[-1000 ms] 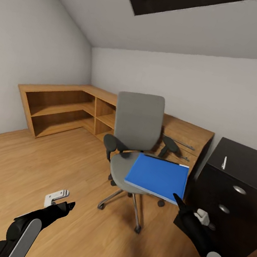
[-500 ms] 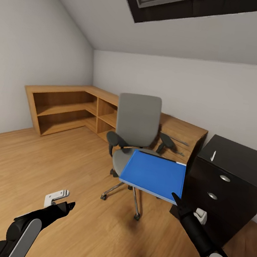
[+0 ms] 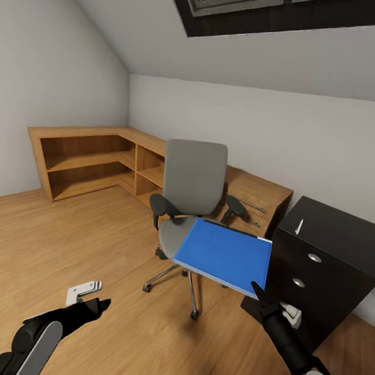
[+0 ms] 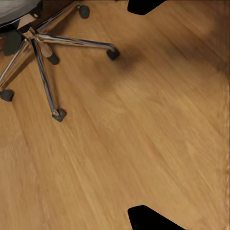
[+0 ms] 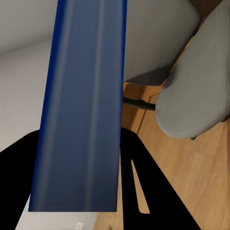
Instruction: In the bedroom, organize the workspace by keeping the computer under the desk, ensuring the monitor is on the desk, placing the keyboard on the desk next to the monitor, placing the mouse on the desk next to the keyboard, moving the folder from the swivel chair onto the desk next to the mouse, stacking the notebook on top of the folder with the pen on top of the notebook, and positioning the swivel chair next to the desk.
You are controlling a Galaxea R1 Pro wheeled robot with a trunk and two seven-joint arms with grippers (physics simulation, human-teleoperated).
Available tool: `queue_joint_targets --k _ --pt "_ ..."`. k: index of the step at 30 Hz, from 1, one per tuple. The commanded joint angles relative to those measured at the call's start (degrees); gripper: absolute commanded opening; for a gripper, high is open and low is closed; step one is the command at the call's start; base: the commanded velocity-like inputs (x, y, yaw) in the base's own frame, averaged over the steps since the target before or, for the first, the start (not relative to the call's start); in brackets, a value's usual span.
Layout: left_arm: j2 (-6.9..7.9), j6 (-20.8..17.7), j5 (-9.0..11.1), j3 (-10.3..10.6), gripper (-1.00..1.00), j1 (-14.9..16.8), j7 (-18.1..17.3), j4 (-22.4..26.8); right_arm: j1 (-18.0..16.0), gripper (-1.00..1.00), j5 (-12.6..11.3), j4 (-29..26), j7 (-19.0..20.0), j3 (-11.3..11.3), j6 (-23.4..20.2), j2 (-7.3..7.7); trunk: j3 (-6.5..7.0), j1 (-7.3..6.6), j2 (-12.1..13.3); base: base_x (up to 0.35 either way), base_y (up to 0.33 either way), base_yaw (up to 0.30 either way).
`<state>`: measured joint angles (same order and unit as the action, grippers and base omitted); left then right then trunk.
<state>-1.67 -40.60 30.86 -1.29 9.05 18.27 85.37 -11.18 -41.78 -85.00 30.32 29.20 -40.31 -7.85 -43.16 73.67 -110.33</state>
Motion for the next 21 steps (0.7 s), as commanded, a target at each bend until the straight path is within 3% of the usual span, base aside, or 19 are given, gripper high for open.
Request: queue_joint_targets --k 1,3,5,7,9,11,14,16,21 --pt "-0.05 -0.2 0.6 0.1 1.0 0.0 0.5 -0.5 -0.1 -1.0 -0.1 0.0 0.2 0.2 -0.4 -0.06 0.13 -0.23 0.4 0.0 0.0 -0.249" --pt "-0.07 -0.2 0.6 0.7 1.0 0.0 0.5 -1.8 -0.1 -1.0 -0.1 0.0 0.2 0.2 -0.4 -0.06 0.49 -0.67 1.2 0.0 0.0 -0.252" --pt "-0.05 0.2 0.5 2.9 1.0 0.0 0.7 -4.9 -0.1 -1.0 -0.1 -0.1 0.2 0.2 -0.4 -0.03 0.85 -1.11 2.0 0.0 0.0 -0.256" --pt "0.02 0.3 0.4 3.9 1.0 0.0 0.7 -8.3 -0.1 -1.0 0.0 -0.1 0.2 0.2 -0.4 -0.03 1.21 -1.55 2.8 0.0 0.0 -0.257" --pt "0.1 0.8 -0.2 4.4 1.0 0.0 0.8 -12.2 -0.1 -1.0 0.1 0.0 0.1 0.2 -0.4 -0.05 1.57 -1.99 3.6 0.0 0.0 -0.257" --pt "0.2 2.9 -2.4 4.7 1.0 0.0 0.8 -17.3 -0.1 -1.0 0.1 0.0 0.0 0.2 -0.4 -0.1 1.92 -2.43 4.4 0.0 0.0 -0.258" --pt "0.17 10.6 -7.7 4.9 1.0 0.0 0.6 -26.4 -0.1 -1.0 0.2 0.0 0.0 0.2 -0.4 -0.13 2.46 -3.09 5.6 0.0 0.0 -0.258" --pt "0.0 18.9 -11.2 5.2 1.0 0.0 0.5 -33.5 -0.1 -1.0 0.2 -0.1 0.0 0.2 -0.4 -0.13 2.82 -3.53 6.4 0.0 0.0 -0.219" --pt "0.02 27.9 -13.3 5.5 1.0 0.0 0.4 -46.5 -0.1 -1.0 0.2 -0.2 0.1 0.2 -0.4 0.22 3.72 -4.63 8.4 0.0 0.0 -0.075"
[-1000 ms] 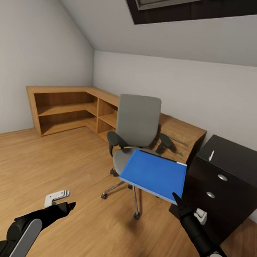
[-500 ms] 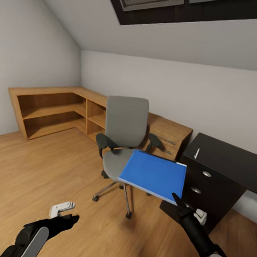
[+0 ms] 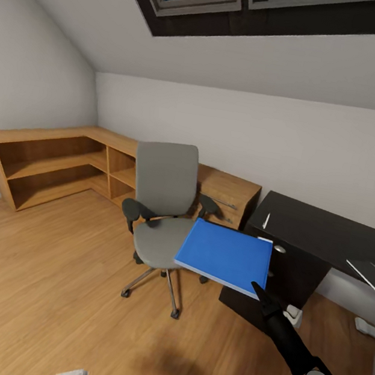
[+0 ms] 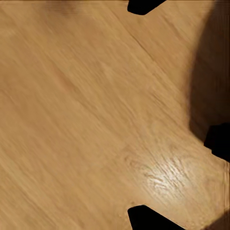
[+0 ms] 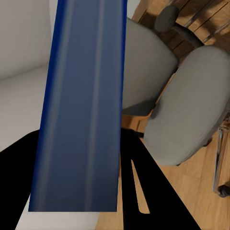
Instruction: In the bedroom, organize the workspace by keeping the computer under the desk, ensuring the monitor is on the desk, placing the keyboard on the desk next to the monitor, placing the mouse on the desk next to the keyboard, moving the folder from the swivel chair onto the desk next to the mouse, stacking the notebook on top of the folder with the pen on top of the notebook, and positioning the swivel chair next to the desk.
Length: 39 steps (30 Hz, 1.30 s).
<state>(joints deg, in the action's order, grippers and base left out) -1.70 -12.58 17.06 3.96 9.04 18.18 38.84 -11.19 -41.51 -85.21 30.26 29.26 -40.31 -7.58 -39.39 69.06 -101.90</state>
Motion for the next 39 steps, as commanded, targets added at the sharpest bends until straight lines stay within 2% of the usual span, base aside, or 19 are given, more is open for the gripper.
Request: queue_joint_targets --k 1,4,6,17,24,31,36,39 --pt "0.1 2.0 0.3 0.3 1.0 0.0 0.5 -1.9 -0.1 -1.0 -0.1 0.0 0.2 0.2 -0.4 0.04 0.13 -0.23 0.4 0.0 0.0 -0.013" --pt "0.18 5.7 0.1 0.3 1.0 0.0 0.5 -4.1 -0.1 -1.0 -0.1 0.2 0.0 0.1 -0.3 0.04 0.67 -0.89 1.6 0.0 0.0 -0.006" --pt "-0.04 6.2 0.1 0.3 1.0 0.0 0.5 -4.5 -0.1 -1.0 -0.1 0.2 0.0 0.0 -0.2 0.02 1.03 -1.33 2.4 0.0 0.0 -0.001" --pt "0.16 6.5 0.3 0.2 1.0 0.1 0.5 -4.7 -0.1 -1.0 -0.4 -0.1 0.2 0.1 -0.1 0.06 3.01 -3.75 6.8 0.0 0.0 -0.004" --pt "0.1 6.6 0.3 0.1 1.0 0.0 0.5 -4.7 -0.1 -1.0 -0.3 -0.2 0.2 0.3 -0.3 0.08 4.26 -5.28 9.6 0.0 0.0 -0.201" --pt "-0.1 6.5 0.2 0.3 1.0 0.1 0.5 -4.7 -0.1 -1.0 -0.3 -0.6 0.1 2.6 -0.4 0.15 5.52 -6.82 12.4 0.0 0.0 -0.252" --pt "-0.06 6.5 0.2 0.2 1.0 0.0 0.5 -4.9 -0.1 -1.0 -0.3 -0.5 0.2 2.9 -0.5 0.21 6.42 -7.92 14.4 0.0 0.0 -0.053" --pt "-0.13 6.6 0.2 0.3 1.0 0.1 0.5 -7.1 -0.1 -1.0 -0.2 -0.5 0.3 2.8 -0.5 0.15 6.95 -8.58 15.6 0.0 0.0 -0.004"
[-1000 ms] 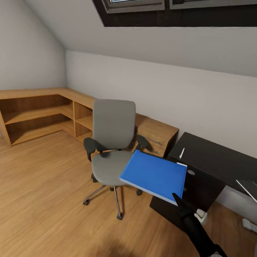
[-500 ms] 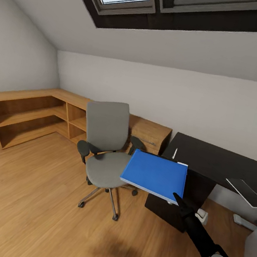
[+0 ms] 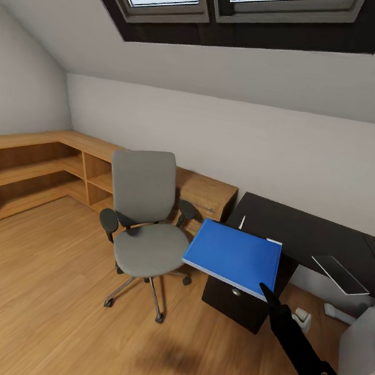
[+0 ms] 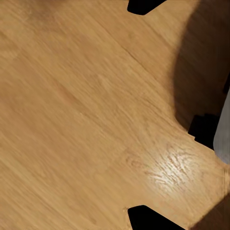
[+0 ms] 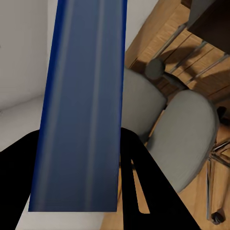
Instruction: In the bedroom, organize the workspace by keeping the computer under the desk, ensuring the monitor is on the desk, placing the keyboard on the desk next to the monitor, placing the mouse on the desk next to the keyboard, moving the folder from the swivel chair onto the desk next to the mouse, stacking the notebook on top of the folder with the pen on top of the notebook, and positioning the swivel chair next to the desk.
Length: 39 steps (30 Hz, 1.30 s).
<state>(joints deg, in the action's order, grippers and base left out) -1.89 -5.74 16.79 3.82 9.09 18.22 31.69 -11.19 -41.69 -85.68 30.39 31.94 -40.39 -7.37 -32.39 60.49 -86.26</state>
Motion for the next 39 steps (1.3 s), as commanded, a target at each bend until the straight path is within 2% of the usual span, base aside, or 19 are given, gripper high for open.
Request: queue_joint_targets --k 1,9,23,39 --pt "0.05 -0.2 0.4 0.4 1.0 0.0 0.5 0.0 -0.1 -1.0 -0.1 0.0 0.1 0.2 -0.4 -0.04 0.13 -0.23 0.4 0.0 0.0 0.0" --pt "0.05 -0.2 0.4 0.4 1.0 0.0 0.5 -0.1 -0.1 -1.0 -0.3 0.2 0.2 0.2 -0.4 -0.18 1.52 -1.99 3.6 0.0 0.0 0.0" --pt "0.05 -0.2 0.4 0.4 1.0 0.0 0.5 -0.2 -0.1 -1.0 -0.4 0.3 0.2 0.2 -0.3 -0.21 2.85 -5.06 9.2 0.0 0.0 -0.009" --pt "0.05 -0.2 0.4 0.4 1.0 0.0 0.5 -0.3 -0.1 -1.0 -0.4 1.0 0.2 0.2 -0.3 -0.1 4.72 -8.58 15.6 0.0 0.0 -0.21"
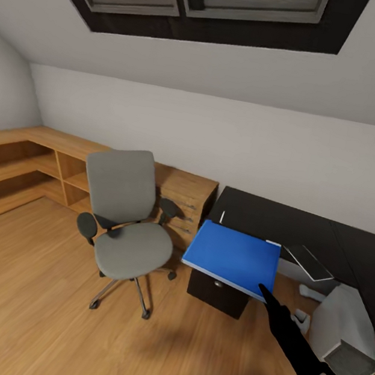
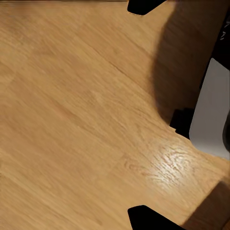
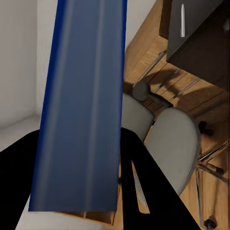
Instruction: In the bedroom, organize the workspace by keeping the computer under the desk, ensuring the monitor is on the desk, placing the keyboard on the desk next to the monitor, placing the mouse on the desk next to the keyboard, moving the folder from the swivel chair onto the desk next to the mouse, stacking the notebook on top of the folder with the pen on top of the notebook, and positioning the swivel chair next to the desk.
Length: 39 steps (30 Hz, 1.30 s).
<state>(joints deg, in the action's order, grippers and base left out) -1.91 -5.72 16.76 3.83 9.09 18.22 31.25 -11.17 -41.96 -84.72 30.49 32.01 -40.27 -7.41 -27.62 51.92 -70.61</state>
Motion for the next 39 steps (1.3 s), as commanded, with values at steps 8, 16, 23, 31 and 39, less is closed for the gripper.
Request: queue_joint_targets --k 8,16,23,31,39 --pt "0.06 -0.3 0.5 0.4 1.0 0.0 0.5 0.1 -0.1 -1.0 0.0 -0.2 2.2 0.2 -2.5 0.05 -0.26 -0.01 0.0 0.0 0.0 -0.094" --pt "0.06 -0.2 0.5 0.4 1.0 0.0 0.5 0.1 -0.1 -1.0 0.3 -0.2 2.4 0.2 -2.9 0.03 -0.26 -0.01 0.0 0.0 0.0 -0.002" --pt "-0.39 -0.2 0.4 0.8 1.0 0.0 0.5 0.1 -0.1 -1.0 0.3 -0.5 2.4 0.2 -2.9 -0.03 -0.26 -0.01 0.0 0.0 0.0 0.0" --pt "-0.81 -0.2 0.4 0.9 1.0 0.0 0.5 -0.1 -0.1 -1.0 0.2 -0.2 1.9 0.3 -2.5 -0.06 -0.58 -0.01 0.0 0.0 0.0 -0.176" --pt "-0.82 -0.2 0.4 1.0 1.0 0.0 0.5 -1.4 -0.1 -1.0 0.3 -0.1 0.8 0.2 -2.3 -0.14 -0.96 -0.01 0.0 0.0 0.0 -0.221"
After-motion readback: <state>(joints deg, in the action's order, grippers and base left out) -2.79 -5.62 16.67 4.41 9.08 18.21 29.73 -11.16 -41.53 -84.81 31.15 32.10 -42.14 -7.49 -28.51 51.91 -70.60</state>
